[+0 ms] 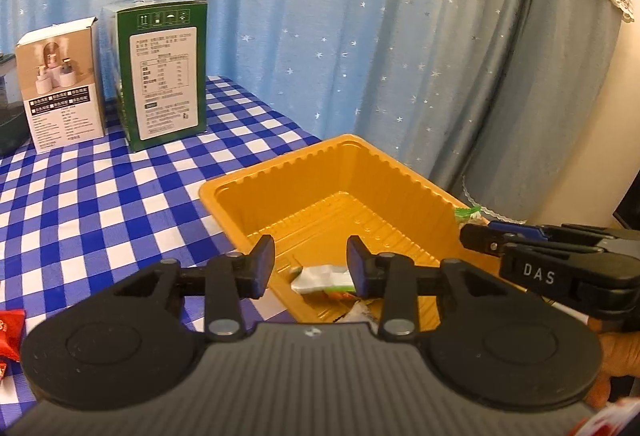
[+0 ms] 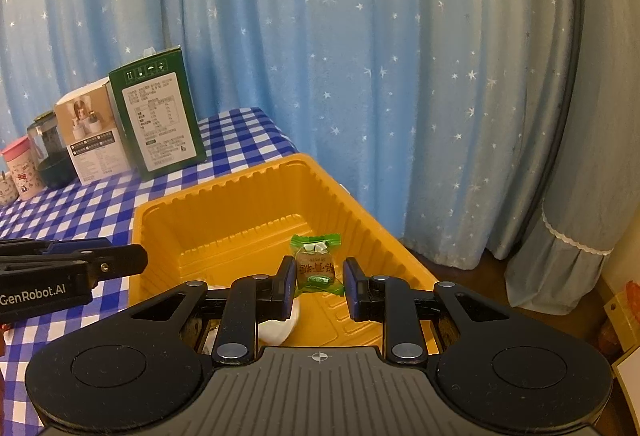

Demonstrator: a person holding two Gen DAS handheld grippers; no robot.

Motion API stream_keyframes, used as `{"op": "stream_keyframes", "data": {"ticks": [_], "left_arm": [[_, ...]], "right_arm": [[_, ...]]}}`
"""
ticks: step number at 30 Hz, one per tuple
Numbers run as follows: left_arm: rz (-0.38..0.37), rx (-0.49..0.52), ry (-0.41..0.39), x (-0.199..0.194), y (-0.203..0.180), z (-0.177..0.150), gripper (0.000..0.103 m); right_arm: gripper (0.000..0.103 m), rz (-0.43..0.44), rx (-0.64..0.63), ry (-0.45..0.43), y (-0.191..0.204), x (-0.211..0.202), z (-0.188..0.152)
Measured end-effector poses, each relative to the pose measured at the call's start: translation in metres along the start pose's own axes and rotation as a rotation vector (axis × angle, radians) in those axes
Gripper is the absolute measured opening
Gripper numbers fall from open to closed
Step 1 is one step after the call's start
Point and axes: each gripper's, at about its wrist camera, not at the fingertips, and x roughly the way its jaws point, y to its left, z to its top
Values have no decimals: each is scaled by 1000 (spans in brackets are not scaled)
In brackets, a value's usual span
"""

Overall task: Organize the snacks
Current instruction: 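Carry both snacks over the orange tray and release them inside, then move both open tools from the tray back to the remaining snacks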

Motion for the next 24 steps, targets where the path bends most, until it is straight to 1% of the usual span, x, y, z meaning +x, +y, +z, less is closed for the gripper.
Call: {"op": "stream_keyframes", "data": {"ticks": [9, 12, 13, 14, 15, 16, 24], "left_arm": [[11, 1, -3, -4, 2, -1, 35], [17, -4, -4, -6, 3, -1, 38], [19, -7, -4, -6, 4, -1, 39], [21, -9, -4, -7, 5, -1, 40], [23, -13, -4, -7, 6, -1, 40], [24, -17, -4, -8, 7, -1, 40], [32, -27, -7, -12, 10, -1, 45]], "right_arm": [[26, 16, -1, -8, 1, -2, 0], [26, 42, -4, -16, 2, -2, 0], [31, 43, -2, -23, 3, -3, 1], [43, 42, 0, -35, 3, -4, 1], [50, 37, 4, -48, 2, -6, 2], [59, 33, 15, -62, 1, -7, 2], [60, 7, 85, -94, -11, -12, 5]]}}
